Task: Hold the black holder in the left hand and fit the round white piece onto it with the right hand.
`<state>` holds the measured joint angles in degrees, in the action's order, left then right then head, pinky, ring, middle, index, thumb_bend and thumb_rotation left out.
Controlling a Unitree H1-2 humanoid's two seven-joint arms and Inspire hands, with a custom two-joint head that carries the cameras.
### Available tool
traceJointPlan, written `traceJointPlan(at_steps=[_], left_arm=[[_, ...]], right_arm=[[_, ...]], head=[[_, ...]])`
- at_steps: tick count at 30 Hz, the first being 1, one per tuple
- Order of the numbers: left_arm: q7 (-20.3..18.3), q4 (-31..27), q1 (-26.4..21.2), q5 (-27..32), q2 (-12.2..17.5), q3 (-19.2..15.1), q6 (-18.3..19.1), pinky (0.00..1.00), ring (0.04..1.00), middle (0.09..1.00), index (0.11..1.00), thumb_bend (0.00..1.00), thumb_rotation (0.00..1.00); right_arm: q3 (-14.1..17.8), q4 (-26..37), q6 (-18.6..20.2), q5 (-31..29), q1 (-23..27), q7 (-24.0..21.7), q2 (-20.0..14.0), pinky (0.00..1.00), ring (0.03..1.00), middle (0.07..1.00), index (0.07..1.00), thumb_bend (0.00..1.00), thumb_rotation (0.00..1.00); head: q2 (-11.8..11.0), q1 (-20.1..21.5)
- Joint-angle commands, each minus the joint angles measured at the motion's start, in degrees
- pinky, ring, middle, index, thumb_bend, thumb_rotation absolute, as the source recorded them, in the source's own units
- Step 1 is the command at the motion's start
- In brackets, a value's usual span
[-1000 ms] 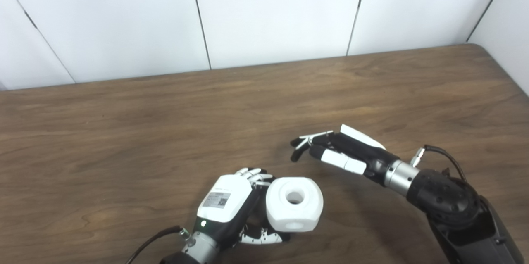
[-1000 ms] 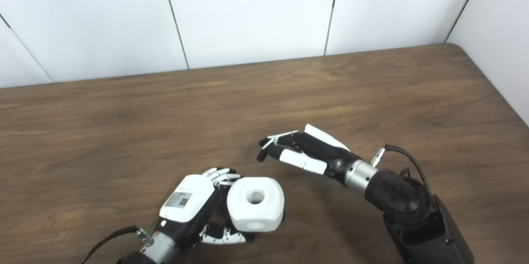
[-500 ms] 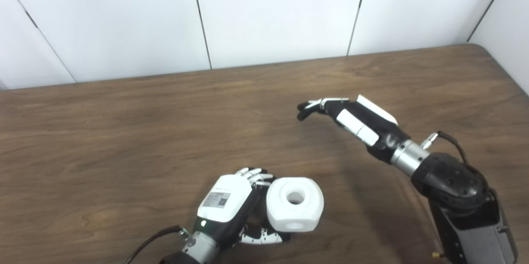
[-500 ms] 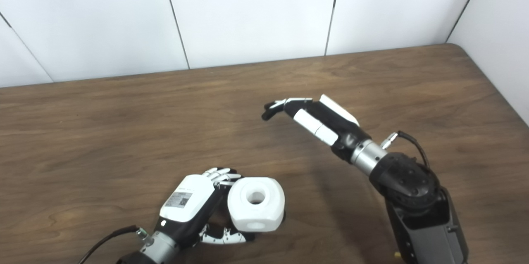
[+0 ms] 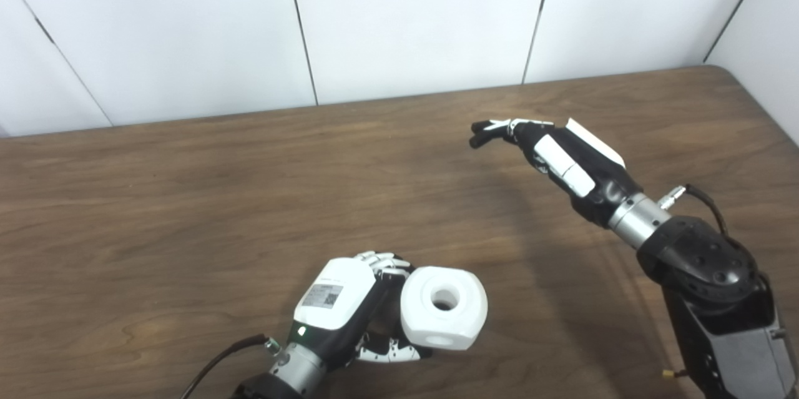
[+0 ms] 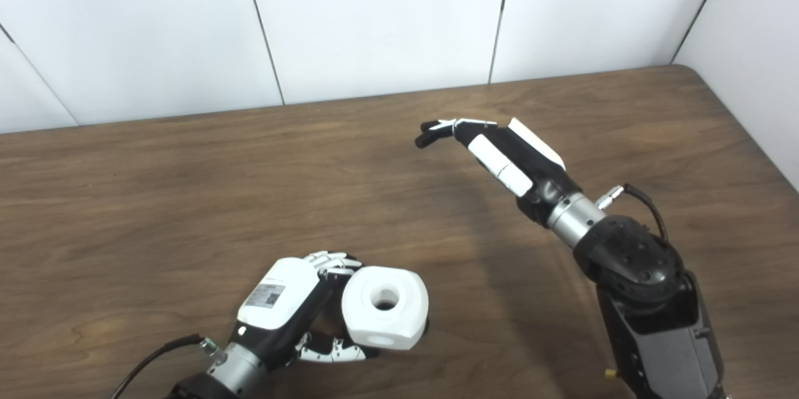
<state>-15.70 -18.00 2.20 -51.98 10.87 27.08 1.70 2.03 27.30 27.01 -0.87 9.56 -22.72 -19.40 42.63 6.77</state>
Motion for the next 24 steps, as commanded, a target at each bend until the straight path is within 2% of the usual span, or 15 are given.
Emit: traceJointPlan(at_steps=[1,3,4,6,9,12,17,21,24], left_arm=[[-3.9,1.6,0.7,0.6,1.3,-0.2,2.4,0.83,0.820,0.763,0.492,0.52,0.07],[-6.0,0.2,0.1,0.9,1.4,-0.7,3.7,0.83,0.814,0.760,0.494,0.52,0.07],[-7.5,-0.8,-0.4,1.2,1.7,-1.1,4.6,0.82,0.812,0.760,0.571,0.70,0.12],[-11.9,-3.6,-1.6,1.8,2.4,-2.1,7.3,0.81,0.811,0.766,0.671,0.89,0.19],[-15.6,-6.5,-2.9,4.5,3.9,-4.3,9.0,0.78,0.810,0.785,0.736,0.98,0.23],[-18.5,-8.2,-4.0,7.3,5.9,-6.1,9.7,0.77,0.808,0.793,0.750,1.00,0.23],[-23.5,-10.6,-5.8,9.4,9.3,-7.1,11.9,0.76,0.823,0.810,0.790,1.00,0.24],[-28.1,-12.4,-7.2,9.2,11.4,-7.3,15.0,0.78,0.848,0.832,0.833,1.00,0.26],[-30.1,-13.2,-8.0,8.6,12.5,-7.6,16.8,0.80,0.860,0.840,0.848,1.00,0.26]], right_arm=[[0.0,1.7,-0.1,-1.1,2.4,1.1,-1.8,1.00,0.946,0.860,0.670,0.66,1.00],[-0.3,1.6,-0.1,-1.3,2.5,1.6,-2.2,1.00,0.945,0.861,0.670,0.66,1.00],[-0.5,1.5,-0.1,-1.4,2.6,1.9,-2.4,1.00,0.944,0.861,0.669,0.66,1.00],[-0.8,1.3,-0.1,-1.8,2.7,2.4,-2.8,1.00,0.940,0.862,0.668,0.66,1.00],[-1.3,1.2,-0.1,-2.3,2.8,3.3,-3.0,1.00,0.942,0.858,0.668,0.65,1.00],[-1.9,1.2,-0.1,-2.4,3.0,4.1,-3.0,0.99,0.934,0.853,0.665,0.65,1.00],[-2.5,0.8,-0.1,-2.2,3.5,4.8,-3.2,0.99,0.934,0.853,0.661,0.64,1.00],[-2.6,0.4,-0.1,-2.7,3.9,5.2,-3.3,0.99,0.932,0.853,0.661,0.65,1.00],[-2.7,0.0,-0.1,-3.4,4.1,5.7,-3.4,1.00,0.935,0.854,0.662,0.65,1.00]], head=[[0.1,0.0],[0.0,-0.3],[-0.1,-0.5],[-0.2,-0.9],[-0.2,-1.4],[-0.3,-1.8],[-0.3,-2.0],[-0.5,-2.3],[-0.6,-2.4]])
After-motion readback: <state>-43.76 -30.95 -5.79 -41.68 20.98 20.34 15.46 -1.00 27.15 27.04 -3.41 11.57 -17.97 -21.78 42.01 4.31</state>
